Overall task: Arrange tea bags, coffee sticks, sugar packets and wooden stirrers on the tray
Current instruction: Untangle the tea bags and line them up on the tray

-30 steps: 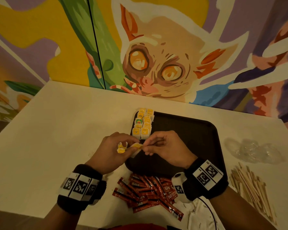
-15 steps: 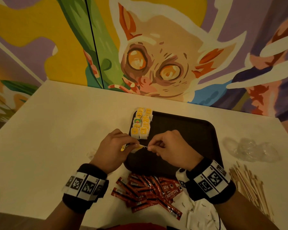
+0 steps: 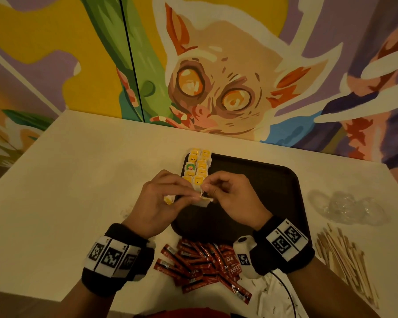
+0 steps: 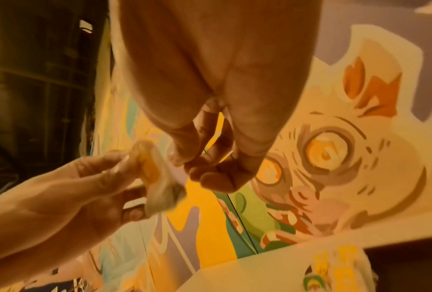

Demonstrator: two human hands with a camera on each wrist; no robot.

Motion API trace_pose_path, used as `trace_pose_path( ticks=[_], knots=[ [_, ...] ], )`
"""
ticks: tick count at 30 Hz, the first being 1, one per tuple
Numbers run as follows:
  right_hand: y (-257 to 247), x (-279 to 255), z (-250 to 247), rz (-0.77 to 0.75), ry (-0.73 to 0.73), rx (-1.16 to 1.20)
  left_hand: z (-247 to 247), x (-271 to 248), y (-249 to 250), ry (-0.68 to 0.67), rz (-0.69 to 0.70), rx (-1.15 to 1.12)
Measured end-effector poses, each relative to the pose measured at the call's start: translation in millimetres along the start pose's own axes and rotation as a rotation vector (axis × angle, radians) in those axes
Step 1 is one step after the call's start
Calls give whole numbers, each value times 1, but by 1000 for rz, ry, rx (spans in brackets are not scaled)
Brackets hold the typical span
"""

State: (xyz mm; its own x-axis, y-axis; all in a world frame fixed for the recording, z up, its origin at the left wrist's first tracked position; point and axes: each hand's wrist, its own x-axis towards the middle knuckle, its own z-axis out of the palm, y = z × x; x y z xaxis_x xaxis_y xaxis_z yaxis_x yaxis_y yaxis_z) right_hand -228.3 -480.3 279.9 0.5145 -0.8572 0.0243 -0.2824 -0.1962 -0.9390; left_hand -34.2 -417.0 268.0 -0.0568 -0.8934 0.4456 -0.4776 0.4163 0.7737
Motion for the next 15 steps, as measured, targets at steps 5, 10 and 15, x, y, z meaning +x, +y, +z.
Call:
trace_pose_path(
  ticks=[5, 10, 15],
  knots=[
    [6, 1, 7, 0, -39, 95, -2, 5, 9, 136, -32, -37],
    [5, -2, 11, -15, -47, 159, -2, 6, 14, 229, -70, 25],
    [0, -4, 14, 89, -58, 328, -1, 9, 12, 268, -97, 113]
  ],
)
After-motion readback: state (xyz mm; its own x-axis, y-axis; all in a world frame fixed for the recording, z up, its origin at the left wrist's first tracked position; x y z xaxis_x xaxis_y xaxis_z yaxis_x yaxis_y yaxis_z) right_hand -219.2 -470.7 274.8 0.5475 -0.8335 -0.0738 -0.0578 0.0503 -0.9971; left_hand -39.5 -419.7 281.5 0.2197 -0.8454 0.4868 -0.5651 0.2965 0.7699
